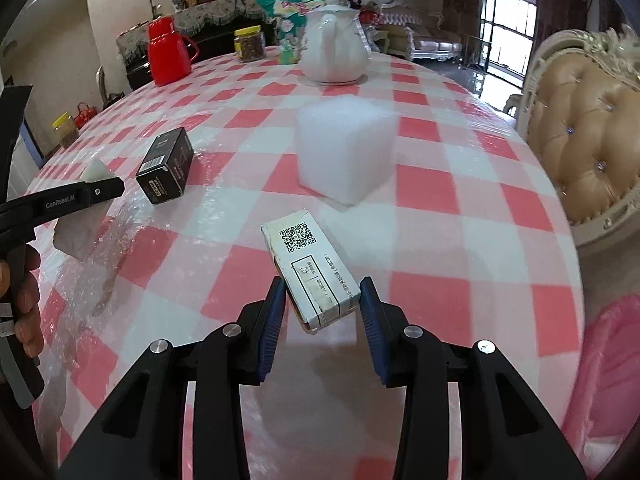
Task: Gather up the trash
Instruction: 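Carry the foam roll and card box over the pink bin with both tools, then open the right tool to drop the card box while the left tool drops the foam roll, then move both open tools back over the table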
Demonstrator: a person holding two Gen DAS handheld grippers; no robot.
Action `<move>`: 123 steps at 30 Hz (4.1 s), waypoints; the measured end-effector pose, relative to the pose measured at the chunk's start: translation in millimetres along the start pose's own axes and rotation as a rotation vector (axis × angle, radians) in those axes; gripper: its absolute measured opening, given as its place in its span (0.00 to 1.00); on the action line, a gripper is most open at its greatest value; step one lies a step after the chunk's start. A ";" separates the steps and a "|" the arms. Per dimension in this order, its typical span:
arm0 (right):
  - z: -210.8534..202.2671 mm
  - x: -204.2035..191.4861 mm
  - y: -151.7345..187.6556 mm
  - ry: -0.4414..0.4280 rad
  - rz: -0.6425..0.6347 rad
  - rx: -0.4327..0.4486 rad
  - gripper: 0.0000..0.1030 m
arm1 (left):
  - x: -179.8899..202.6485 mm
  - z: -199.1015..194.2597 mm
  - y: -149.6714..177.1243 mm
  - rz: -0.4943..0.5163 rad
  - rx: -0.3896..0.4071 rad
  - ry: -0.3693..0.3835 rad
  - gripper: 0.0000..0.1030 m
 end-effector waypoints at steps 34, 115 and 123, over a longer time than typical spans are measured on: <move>-128.1 153.3 66.2 0.195 0.223 0.124 0.36 | 241.5 -79.2 58.3 0.320 0.045 0.339 0.16; -179.4 201.8 32.8 0.323 0.335 0.300 0.82 | 265.9 -92.4 2.5 0.354 0.160 0.369 0.50; -166.4 163.0 -1.1 0.284 0.293 0.314 0.82 | 197.3 -75.0 -32.5 0.240 0.167 0.296 0.52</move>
Point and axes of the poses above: each gripper's, at about its wrist camera, not at the fingertips, and z roughly the way its jaws point, x to its right, y to its underside, the point moved 7 cm from there along z, roughly the way its jaws point, and after that the axes turned 2 degrees about -z, right-handed, at the moved point
